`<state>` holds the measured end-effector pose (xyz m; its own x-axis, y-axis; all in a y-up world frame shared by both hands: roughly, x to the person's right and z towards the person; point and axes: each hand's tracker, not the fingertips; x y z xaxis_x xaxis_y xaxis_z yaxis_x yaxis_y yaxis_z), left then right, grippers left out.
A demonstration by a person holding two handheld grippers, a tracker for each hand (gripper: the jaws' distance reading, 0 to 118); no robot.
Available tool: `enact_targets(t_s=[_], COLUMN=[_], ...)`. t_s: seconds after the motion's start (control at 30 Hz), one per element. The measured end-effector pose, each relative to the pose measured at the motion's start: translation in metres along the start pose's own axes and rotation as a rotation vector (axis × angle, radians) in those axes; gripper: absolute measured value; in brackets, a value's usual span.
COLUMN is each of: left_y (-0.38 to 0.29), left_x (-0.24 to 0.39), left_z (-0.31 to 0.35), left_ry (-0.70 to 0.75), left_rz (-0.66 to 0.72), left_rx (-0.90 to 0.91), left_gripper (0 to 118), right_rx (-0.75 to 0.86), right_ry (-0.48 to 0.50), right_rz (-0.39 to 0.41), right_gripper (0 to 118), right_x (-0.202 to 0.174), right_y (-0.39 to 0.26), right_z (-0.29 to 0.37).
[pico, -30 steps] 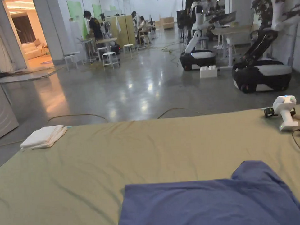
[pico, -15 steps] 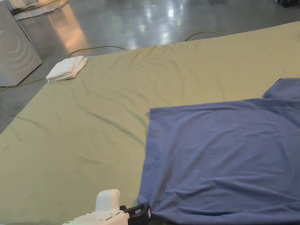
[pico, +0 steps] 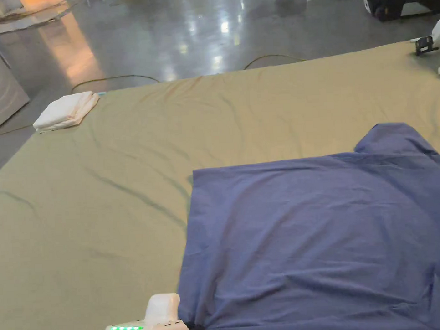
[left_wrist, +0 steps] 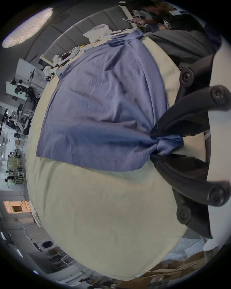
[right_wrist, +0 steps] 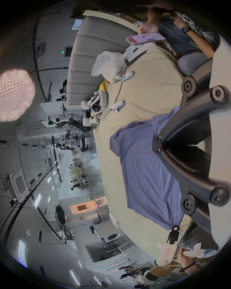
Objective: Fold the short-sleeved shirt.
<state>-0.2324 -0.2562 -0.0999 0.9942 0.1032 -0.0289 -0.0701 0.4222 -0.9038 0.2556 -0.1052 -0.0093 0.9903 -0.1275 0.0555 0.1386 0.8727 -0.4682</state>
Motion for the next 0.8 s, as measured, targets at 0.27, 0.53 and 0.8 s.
enact_targets(t_s=[0.27, 0.53, 0.8], left_y=[0.004, 0.003, 0.000], left_x=[0.014, 0.012, 0.012], left_z=[-0.010, -0.008, -0.005], left_ry=[0.062, 0.065, 0.062], left_rz=[-0.117, -0.089, -0.085], left_rx=[-0.047, -0.052, -0.041], left_gripper=[18, 18, 18], right_rx=[-0.264, -0.520, -0.505], right_ry=[-0.087, -0.137, -0.089], right_rz=[-0.057, -0.149, -0.115], right_gripper=[79, 78, 8], right_x=[0.064, 0.118, 0.110], right_y=[-0.039, -0.092, -0.086], right_z=[-0.054, -0.137, -0.134])
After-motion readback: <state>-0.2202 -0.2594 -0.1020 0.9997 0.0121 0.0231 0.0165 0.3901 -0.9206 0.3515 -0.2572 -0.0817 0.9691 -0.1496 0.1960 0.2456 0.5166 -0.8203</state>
